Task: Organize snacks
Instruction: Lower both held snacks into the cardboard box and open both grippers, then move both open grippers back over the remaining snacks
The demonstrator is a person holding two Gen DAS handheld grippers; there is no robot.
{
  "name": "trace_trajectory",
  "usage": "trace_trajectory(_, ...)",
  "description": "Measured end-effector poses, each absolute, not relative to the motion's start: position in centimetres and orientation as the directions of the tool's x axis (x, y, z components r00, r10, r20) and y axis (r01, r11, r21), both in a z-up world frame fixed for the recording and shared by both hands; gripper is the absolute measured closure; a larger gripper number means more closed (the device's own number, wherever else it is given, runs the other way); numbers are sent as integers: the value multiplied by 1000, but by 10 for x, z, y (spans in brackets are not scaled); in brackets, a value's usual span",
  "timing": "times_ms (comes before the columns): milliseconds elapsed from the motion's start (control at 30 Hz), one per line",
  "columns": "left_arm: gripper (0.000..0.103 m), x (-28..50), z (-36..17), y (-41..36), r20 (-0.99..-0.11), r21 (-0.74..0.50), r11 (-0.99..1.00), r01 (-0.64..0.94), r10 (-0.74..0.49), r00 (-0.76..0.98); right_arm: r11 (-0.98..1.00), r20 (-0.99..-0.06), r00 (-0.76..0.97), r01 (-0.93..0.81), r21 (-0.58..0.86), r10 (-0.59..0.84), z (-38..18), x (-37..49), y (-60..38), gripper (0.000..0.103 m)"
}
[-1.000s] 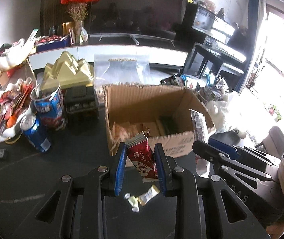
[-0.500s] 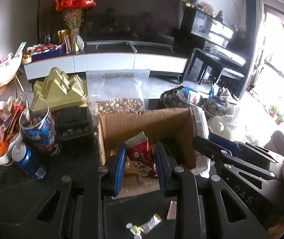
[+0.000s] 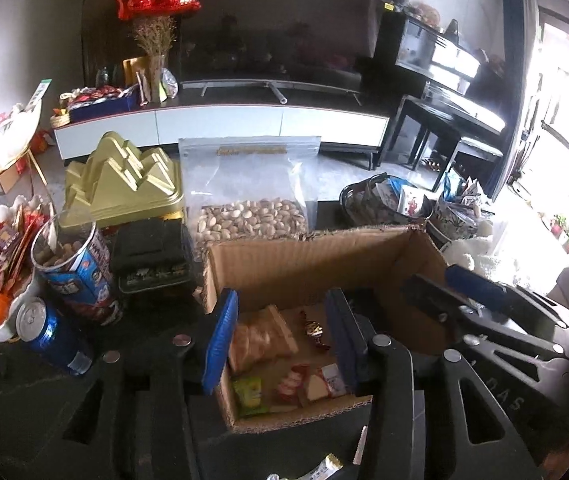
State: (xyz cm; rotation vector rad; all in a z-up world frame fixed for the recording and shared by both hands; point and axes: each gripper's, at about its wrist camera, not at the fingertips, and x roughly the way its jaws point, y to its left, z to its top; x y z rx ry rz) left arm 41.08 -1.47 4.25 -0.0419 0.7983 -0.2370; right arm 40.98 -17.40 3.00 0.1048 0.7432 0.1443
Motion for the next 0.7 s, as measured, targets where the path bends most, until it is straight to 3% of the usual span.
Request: trace_trajectory(700,50,303,34,-7,-683,-56,984,167,-160,712,983,-660,733,-74,166,166,10,308,-183,41)
